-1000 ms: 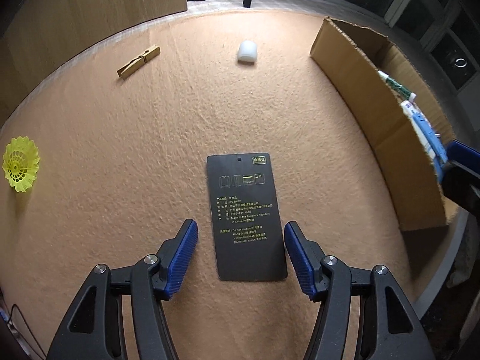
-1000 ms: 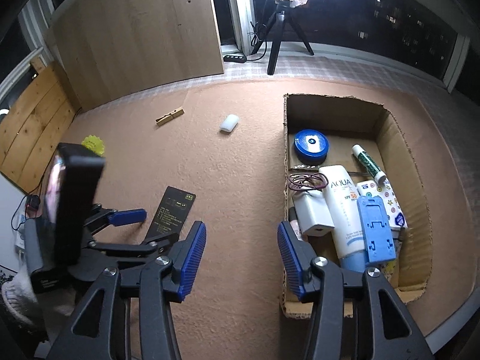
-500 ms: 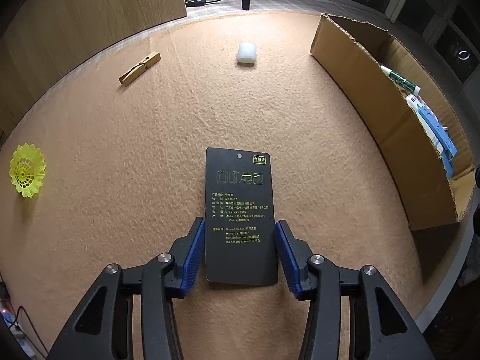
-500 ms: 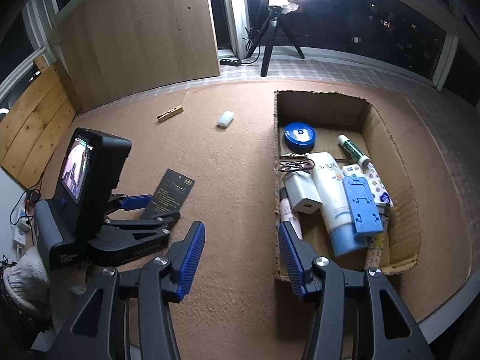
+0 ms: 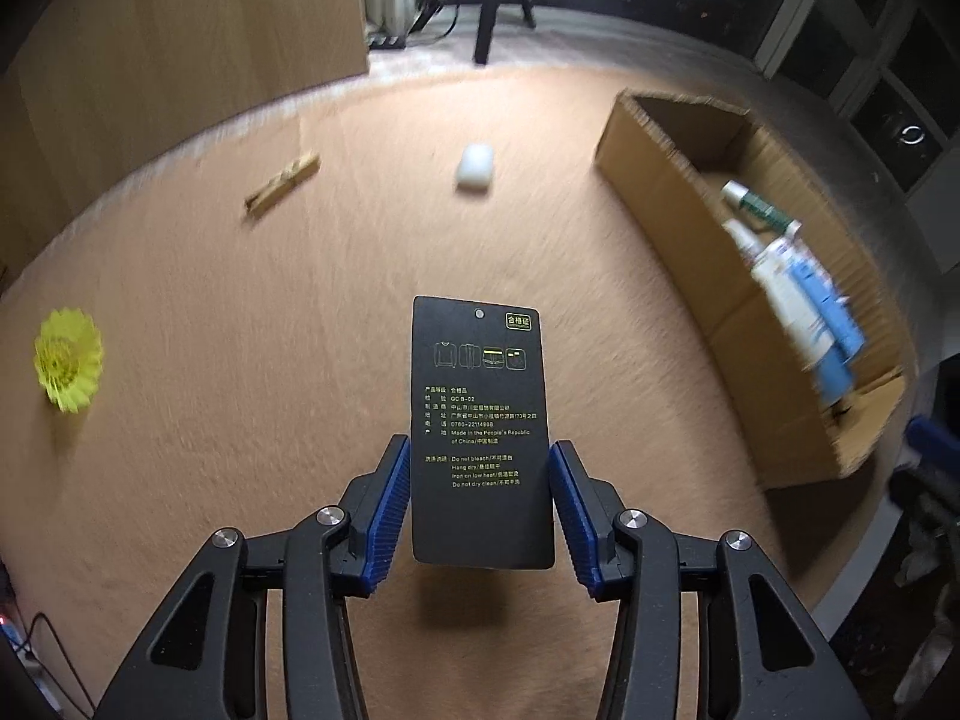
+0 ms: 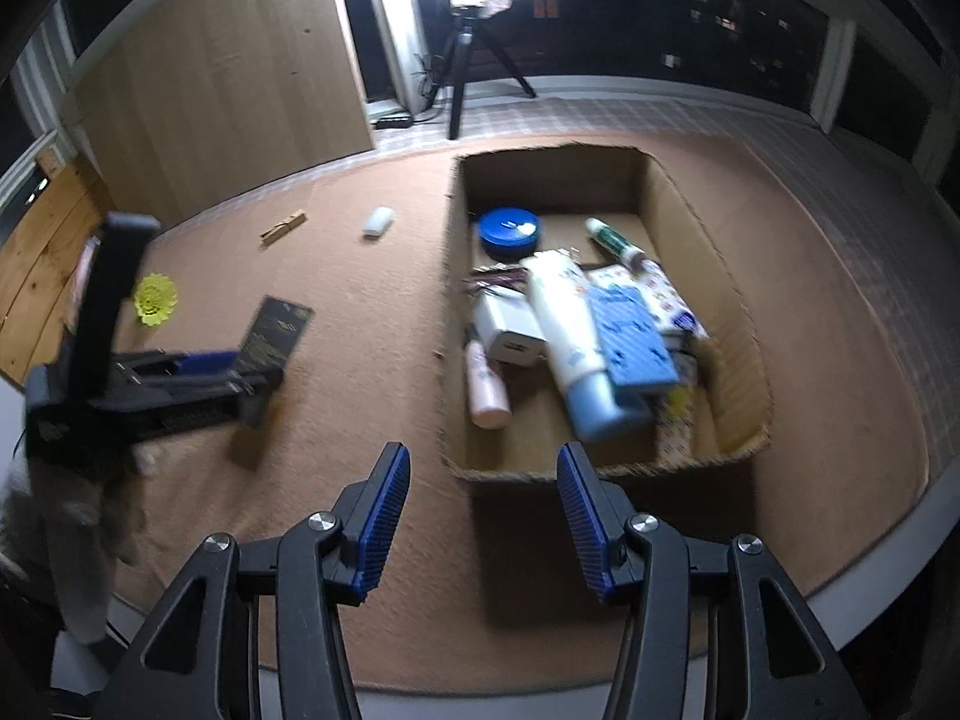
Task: Organize objects
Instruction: 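Carry the black card into the box and open the left tool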
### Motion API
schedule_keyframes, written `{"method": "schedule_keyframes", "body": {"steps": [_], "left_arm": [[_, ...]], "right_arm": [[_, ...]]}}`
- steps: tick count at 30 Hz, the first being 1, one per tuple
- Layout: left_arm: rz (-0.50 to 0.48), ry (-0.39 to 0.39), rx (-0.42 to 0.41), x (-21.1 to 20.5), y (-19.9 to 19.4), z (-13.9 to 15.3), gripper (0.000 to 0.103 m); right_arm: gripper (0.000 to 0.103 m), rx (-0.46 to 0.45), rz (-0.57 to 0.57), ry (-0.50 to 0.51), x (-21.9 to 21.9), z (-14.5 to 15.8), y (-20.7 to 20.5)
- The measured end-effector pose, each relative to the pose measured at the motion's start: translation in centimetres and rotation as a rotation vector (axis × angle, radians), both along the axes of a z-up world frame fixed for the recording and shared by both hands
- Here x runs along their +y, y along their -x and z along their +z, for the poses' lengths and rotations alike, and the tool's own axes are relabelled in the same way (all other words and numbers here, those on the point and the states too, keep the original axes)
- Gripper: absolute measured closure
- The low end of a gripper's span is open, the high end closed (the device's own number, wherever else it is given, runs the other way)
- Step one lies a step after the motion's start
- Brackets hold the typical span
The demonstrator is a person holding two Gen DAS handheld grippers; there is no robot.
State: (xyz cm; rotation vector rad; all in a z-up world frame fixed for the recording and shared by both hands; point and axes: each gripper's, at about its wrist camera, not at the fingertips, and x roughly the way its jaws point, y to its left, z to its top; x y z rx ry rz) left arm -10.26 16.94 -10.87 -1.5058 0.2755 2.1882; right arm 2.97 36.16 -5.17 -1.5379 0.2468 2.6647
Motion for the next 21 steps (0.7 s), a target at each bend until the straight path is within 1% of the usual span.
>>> {"method": "schedule_keyframes", "body": {"steps": [5,6,7,12,17,21], "left_arm": [[-0.047,-0.049,0.029,2.6,0.2,2.8,0.054],[-0.055,-0.056,0.029,3.3,1.3,3.1,0.054],[-0.065,-0.062,0.031,4.0,1.2,3.5,0.054],[-0.130,-0.080,0.053,8.4,1.0,5.4,0.054],[-0.189,-0.084,0.043,12.3,0.9,5.5,0.054],[-0.227,-0.090,0.011,15.1,1.0,4.6,0.053]], "right_arm": [[0.056,-0.007,-0.042,-0.001,1.8,-0.2,-1.2],[0.056,-0.008,-0.047,-0.003,2.1,-0.3,-1.5],[0.056,-0.009,-0.052,-0.007,2.4,-0.3,-1.7],[0.056,-0.011,-0.077,-0.016,3.9,-0.2,-2.6],[0.056,-0.016,-0.112,-0.011,5.8,-0.3,-3.4],[0.056,-0.020,-0.135,-0.005,6.9,-0.5,-3.8]]}}
